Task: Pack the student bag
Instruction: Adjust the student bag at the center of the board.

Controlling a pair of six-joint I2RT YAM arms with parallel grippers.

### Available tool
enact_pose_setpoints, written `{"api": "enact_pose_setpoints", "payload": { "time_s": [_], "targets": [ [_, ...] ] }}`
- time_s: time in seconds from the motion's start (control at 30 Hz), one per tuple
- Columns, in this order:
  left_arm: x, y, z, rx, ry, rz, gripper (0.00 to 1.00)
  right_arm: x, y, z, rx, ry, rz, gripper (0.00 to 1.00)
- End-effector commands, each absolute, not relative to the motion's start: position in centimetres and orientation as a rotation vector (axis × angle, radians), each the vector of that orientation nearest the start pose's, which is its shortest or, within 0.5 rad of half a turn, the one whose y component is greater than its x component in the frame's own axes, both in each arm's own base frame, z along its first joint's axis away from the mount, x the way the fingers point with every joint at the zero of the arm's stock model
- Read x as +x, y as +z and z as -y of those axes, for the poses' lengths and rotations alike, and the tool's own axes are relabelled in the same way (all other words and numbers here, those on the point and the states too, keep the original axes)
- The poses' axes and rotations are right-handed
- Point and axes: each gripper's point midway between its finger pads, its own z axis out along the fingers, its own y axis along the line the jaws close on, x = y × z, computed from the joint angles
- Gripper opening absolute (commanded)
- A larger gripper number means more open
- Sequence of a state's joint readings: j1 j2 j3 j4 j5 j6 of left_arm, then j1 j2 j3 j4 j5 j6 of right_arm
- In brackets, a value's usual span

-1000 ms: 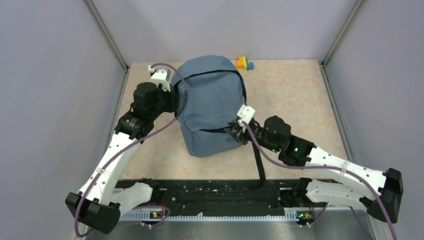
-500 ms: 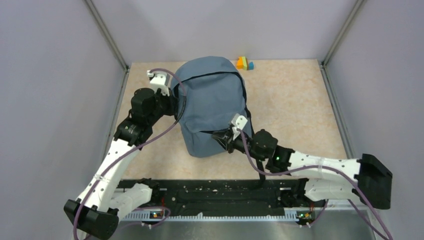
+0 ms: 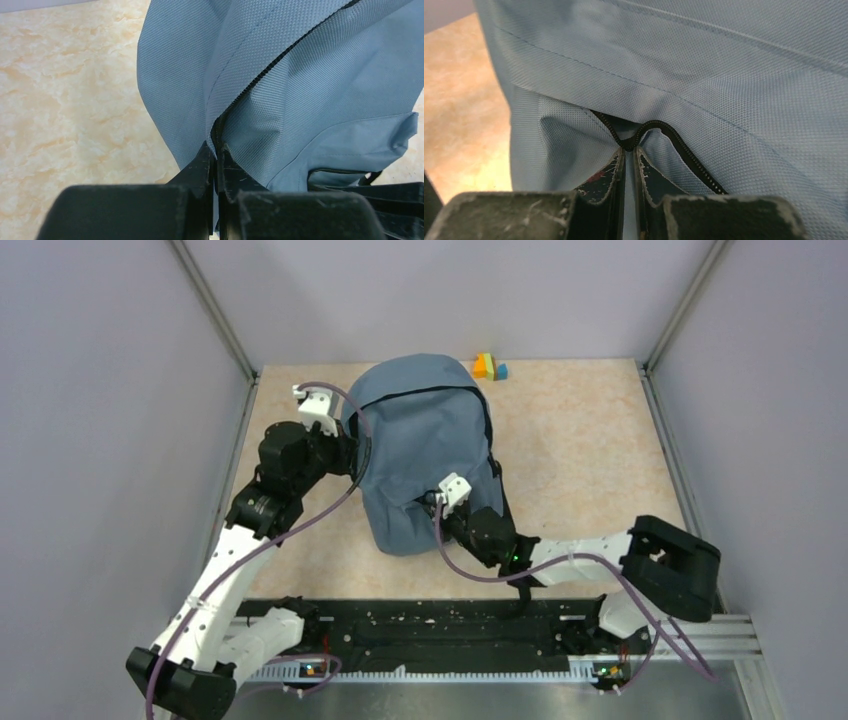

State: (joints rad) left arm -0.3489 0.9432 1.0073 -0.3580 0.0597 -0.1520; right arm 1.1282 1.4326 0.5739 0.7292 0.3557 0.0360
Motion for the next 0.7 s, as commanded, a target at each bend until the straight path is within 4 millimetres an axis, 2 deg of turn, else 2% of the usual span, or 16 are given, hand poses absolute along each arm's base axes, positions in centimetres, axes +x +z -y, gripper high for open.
{"api": "enact_pose_setpoints", "payload": {
  "time_s": [0.0, 0.13, 0.43, 0.67],
  "targets": [
    [29.5, 29.8, 14.3, 0.315, -0.482, -1.823, 0.0, 26.1, 16.2, -35.9, -0.532, 0.489, -1.564, 0.09],
    [28.6, 30.0, 15.3, 0.372, -0.541, -1.798, 0.0, 27.7, 17.7, -36.0, -0.458, 0.433, -1.498, 0.09],
    [27.1, 30.7, 16.7, 0.47, -0.637, -1.741, 0.0, 31.0, 25.6, -35.2, -0.282, 0.413, -1.272, 0.12],
    [27.1, 30.7, 16.5, 0.466, -0.62, -1.739, 0.0, 30.9, 31.7, -34.6, -0.202, 0.495, -1.125, 0.21]
  ]
}}
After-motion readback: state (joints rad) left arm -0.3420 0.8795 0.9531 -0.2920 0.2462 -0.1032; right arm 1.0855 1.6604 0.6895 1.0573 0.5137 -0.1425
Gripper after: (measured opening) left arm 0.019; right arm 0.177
